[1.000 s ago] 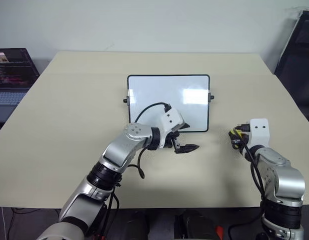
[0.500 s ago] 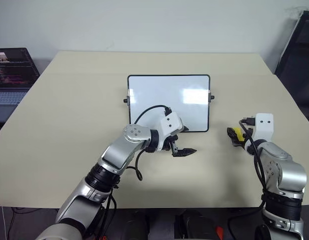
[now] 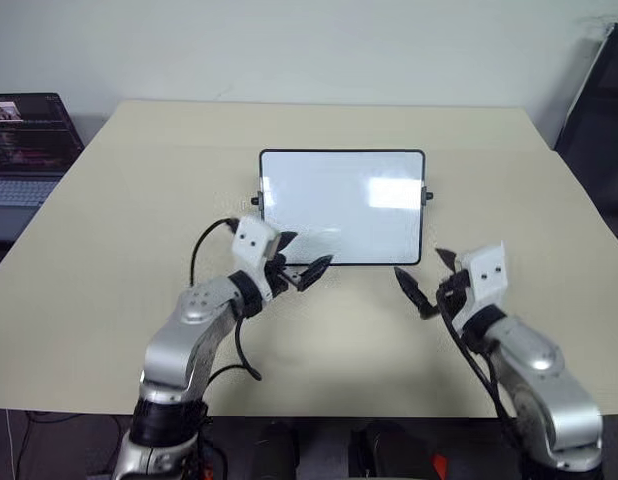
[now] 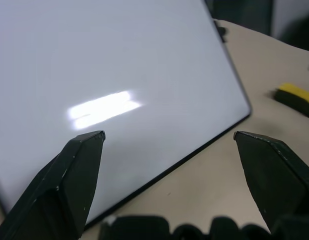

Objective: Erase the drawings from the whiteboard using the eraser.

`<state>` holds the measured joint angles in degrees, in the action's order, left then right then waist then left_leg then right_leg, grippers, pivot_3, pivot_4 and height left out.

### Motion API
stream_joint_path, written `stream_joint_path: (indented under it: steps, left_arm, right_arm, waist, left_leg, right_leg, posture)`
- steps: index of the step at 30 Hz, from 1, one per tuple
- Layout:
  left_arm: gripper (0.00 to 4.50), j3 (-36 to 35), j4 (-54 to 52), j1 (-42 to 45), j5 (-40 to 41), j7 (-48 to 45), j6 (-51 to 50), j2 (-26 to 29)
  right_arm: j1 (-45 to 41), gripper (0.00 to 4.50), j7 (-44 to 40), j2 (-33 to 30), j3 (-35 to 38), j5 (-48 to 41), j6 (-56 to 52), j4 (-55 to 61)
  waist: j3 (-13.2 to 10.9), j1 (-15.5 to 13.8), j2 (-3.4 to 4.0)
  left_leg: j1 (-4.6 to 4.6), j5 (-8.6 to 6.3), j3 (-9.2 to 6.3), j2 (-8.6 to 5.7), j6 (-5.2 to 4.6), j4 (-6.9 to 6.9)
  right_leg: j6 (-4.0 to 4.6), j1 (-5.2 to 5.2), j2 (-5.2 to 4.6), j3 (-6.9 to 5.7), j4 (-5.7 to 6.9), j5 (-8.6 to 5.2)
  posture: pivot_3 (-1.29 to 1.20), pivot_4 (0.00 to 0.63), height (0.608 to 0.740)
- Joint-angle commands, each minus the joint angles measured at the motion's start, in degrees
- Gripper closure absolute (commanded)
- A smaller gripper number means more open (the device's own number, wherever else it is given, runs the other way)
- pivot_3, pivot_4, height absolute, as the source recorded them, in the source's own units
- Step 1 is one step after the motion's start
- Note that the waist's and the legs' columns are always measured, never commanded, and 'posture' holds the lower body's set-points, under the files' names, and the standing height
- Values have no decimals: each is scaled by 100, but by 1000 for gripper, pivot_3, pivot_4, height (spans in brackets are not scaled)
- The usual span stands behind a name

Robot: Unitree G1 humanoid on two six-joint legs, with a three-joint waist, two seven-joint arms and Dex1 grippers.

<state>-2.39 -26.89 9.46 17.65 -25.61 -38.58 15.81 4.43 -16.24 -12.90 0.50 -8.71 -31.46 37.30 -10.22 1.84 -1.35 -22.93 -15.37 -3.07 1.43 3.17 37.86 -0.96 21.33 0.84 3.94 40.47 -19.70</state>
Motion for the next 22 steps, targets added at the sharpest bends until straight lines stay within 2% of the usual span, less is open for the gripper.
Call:
stream_joint_path:
  steps: [1, 8, 9, 12, 14, 22]
  left_arm:
    - [0, -341, -701, -503, -137, 811, 180, -372]
    - [0, -436, -805, -1318, -534, 1342, 884, -524]
    - [0, -266, -815, -1292, -636, 1505, 879, -623]
    - [0, -682, -808, -1596, -711, 1579, 1212, -502]
    - [0, -695, -795, -1663, -766, 1643, 1271, -487]
    - [0, -285, -312, -1445, -999, 1901, 1504, -752]
  right_arm:
    - [320, 32, 149, 15, -41, 407, 1352, -234]
    - [544, 32, 299, 372, 595, 55, 2648, -1293]
    - [478, 32, 180, 302, 794, -141, 2672, -1463]
    - [751, 32, 25, 259, 541, -63, 2740, -1316]
    - [842, 32, -47, 158, 565, -88, 2684, -1142]
    - [842, 32, -336, -285, 763, -574, 1983, -799]
  waist:
    - [0, -2, -2]
    - [0, 1, -5]
    - [0, 0, -5]
    - [0, 0, -5]
    - [0, 2, -3]
    - [1, -8, -6]
  left_leg:
    - [2, 0, 1, 0, 0, 2]
    - [23, 1, 1, 0, 0, 0]
    - [23, 1, 2, 0, 0, 1]
    - [22, 0, 3, 0, 0, 1]
    - [23, 0, 2, 6, 0, -5]
    - [20, 0, 1, -2, 0, 4]
  right_leg:
    - [0, -1, 0, 0, 0, 0]
    - [-2, -18, 6, 1, 10, 1]
    - [-2, -17, 6, 2, 10, 1]
    - [-2, -17, 5, 3, 9, 1]
    - [0, -13, 8, 1, 10, 0]
    - [-3, -20, 5, 1, 6, 2]
  posture:
    - [0, 150, 740]
    - [0, 150, 740]
    - [0, 150, 740]
    - [0, 150, 740]
    - [0, 150, 740]
    - [0, 150, 740]
